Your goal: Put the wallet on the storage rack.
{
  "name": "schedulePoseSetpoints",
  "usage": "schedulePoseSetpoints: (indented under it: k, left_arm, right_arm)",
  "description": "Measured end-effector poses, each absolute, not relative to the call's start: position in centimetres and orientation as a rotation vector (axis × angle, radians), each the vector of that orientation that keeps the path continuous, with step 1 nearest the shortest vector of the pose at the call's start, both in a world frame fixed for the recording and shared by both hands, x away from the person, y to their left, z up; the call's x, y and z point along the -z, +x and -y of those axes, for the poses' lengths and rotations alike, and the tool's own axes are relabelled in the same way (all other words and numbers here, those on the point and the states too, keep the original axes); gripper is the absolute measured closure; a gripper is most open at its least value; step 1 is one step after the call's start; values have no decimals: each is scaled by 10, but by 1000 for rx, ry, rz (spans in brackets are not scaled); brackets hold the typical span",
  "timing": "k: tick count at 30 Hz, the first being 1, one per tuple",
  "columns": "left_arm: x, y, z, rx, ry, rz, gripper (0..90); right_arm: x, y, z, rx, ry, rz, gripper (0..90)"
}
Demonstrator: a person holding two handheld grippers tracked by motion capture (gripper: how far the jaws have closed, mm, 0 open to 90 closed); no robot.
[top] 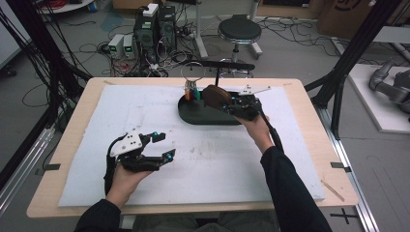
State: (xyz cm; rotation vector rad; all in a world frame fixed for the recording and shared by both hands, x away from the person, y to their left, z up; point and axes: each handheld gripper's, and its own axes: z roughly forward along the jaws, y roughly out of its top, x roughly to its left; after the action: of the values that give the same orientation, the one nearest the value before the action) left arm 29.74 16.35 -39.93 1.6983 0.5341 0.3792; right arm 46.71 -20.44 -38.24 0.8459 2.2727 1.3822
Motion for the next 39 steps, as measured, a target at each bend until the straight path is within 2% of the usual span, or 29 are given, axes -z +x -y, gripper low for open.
schedulePoseSetpoints:
  k: [16, 39]
  left_arm:
    - [402, 298, -161, -367, 1710, -522, 306]
    - [403, 296, -163, -370, 1714, -519, 306]
  right_arm:
    - [408, 486, 196, -1337, 881, -2286, 677]
    - [424, 491, 203, -1254, 966, -2323, 671]
